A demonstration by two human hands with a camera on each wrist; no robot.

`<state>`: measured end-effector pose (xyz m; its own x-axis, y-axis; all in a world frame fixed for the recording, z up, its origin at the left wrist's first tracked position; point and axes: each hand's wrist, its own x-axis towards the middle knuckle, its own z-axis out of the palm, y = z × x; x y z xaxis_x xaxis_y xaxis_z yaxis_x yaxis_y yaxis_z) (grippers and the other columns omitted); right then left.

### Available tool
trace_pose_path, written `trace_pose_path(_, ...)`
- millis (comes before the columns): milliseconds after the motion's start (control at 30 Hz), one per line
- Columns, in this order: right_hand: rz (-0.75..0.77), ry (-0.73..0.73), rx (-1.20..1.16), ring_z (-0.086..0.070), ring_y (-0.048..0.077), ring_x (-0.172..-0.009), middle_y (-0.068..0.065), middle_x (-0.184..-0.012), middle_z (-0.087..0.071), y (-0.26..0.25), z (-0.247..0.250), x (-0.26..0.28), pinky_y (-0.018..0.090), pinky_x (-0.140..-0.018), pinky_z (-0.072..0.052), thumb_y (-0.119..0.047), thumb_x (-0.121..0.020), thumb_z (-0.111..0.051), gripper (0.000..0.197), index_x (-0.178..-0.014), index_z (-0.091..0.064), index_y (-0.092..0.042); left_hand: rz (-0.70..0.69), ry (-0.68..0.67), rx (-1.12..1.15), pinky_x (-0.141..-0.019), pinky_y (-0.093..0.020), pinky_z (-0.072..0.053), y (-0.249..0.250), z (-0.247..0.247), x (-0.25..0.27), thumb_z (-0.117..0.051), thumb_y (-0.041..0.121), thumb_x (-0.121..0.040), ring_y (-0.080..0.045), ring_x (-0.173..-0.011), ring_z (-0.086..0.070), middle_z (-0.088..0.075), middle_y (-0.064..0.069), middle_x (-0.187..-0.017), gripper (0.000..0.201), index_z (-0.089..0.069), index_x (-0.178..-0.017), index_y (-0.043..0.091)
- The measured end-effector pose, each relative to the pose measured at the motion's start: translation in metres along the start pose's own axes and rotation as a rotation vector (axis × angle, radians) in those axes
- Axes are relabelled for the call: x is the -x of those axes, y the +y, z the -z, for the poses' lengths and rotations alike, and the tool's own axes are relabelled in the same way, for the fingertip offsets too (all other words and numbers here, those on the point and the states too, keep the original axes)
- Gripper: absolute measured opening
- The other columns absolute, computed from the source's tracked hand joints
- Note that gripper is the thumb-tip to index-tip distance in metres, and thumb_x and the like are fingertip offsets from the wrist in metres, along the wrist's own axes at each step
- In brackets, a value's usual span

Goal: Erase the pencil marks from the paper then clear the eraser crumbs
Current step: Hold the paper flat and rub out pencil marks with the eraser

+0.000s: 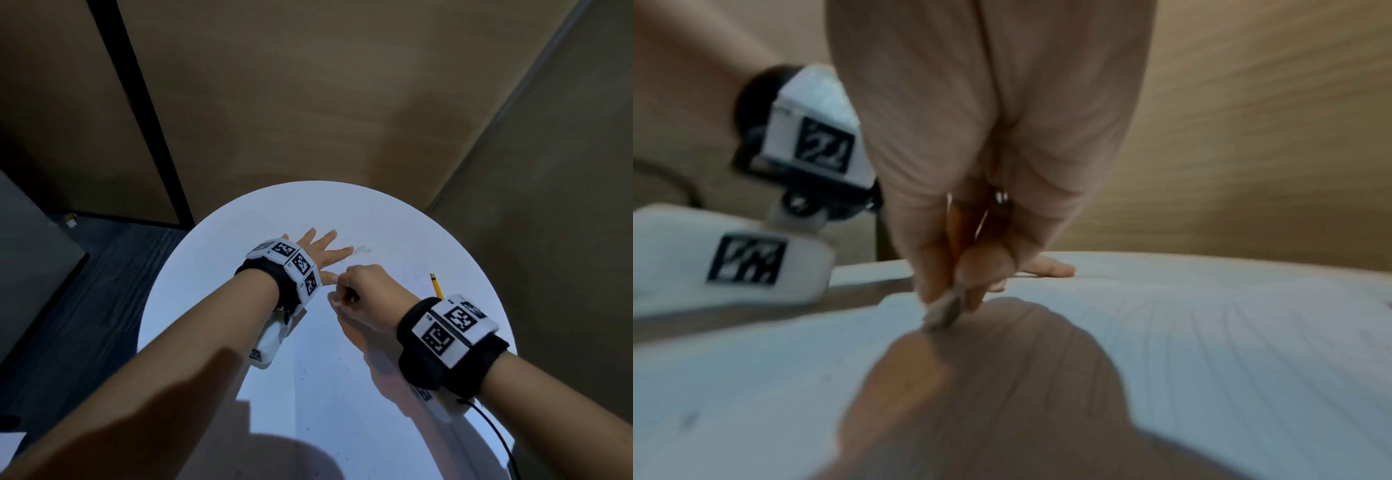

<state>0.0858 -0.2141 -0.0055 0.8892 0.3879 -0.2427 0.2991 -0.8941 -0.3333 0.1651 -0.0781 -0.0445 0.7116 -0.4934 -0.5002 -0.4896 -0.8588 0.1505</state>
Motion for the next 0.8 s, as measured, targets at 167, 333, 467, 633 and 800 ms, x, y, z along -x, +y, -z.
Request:
trace_pose_path(167,-0.236,0.062,-0.573,-0.056,0.005,-0.053,-0.002,-0.063,-0.060,0.025,0.020,0.006,0.021,-0.064,-0.047,-0.013,-0.082,-0.069,0.014,-0.073,-0.059,-0.013,-0.026,-0.006,0.007,-0.109,-0.063,-0.003,-0.001,0.002,-0.001,-0.032,0.058,-0.096,-0.030,-0.145,0.012,0.018,0.007,-0.157,0.063,0.004,-0.147,0.047)
trace_pose_path(333,-0.353,0.223,-0.960,-0.055,0.030,-0.056,0.014,-0.060,-0.056,0.032,0.022,0.008,0.034,-0.054,-0.048,-0.007,-0.089,-0.060,0.017,-0.075,-0.050,-0.004,-0.017,-0.015,0.004,-0.109,-0.063,-0.005,-0.002,0.000,-0.002,-0.031,0.059,-0.095,-0.030,-0.145,0.011,0.018,0.008,-0.157,0.064,0.005,-0.146,0.048)
trace_pose_path(467,-0.215,0.125,-0.580,-0.055,0.015,-0.055,-0.001,-0.060,-0.059,0.022,0.014,-0.003,0.019,-0.055,-0.043,-0.015,-0.086,-0.062,0.019,-0.072,-0.051,-0.014,0.000,-0.028,0.002,-0.110,-0.062,-0.004,0.001,0.003,-0.001,-0.031,0.054,-0.097,-0.029,-0.145,0.013,0.019,0.008,-0.157,0.062,0.006,-0.146,0.047)
trace_pose_path(633,-0.043,0.119,-0.150,-0.043,0.012,-0.070,-0.007,-0.072,-0.049,0.008,0.000,-0.005,0.009,-0.054,-0.032,-0.020,-0.093,-0.050,0.015,-0.080,-0.043,-0.017,0.005,-0.016,0.000,-0.111,-0.061,-0.004,0.003,0.003,0.001,-0.032,0.053,-0.098,-0.028,-0.145,0.012,0.018,0.008,-0.157,0.061,0.004,-0.146,0.047)
trace_pose_path(800,0.035,-0.051,-0.102,-0.042,0.013,-0.068,-0.013,-0.064,-0.042,0.011,-0.001,0.015,0.010,-0.055,-0.034,-0.021,-0.090,-0.053,0.035,-0.063,-0.033,-0.027,-0.009,-0.025,-0.012,-0.110,-0.062,-0.005,-0.003,0.000,-0.002,-0.031,0.059,-0.095,-0.029,-0.145,0.012,0.019,0.008,-0.157,0.064,0.007,-0.146,0.048)
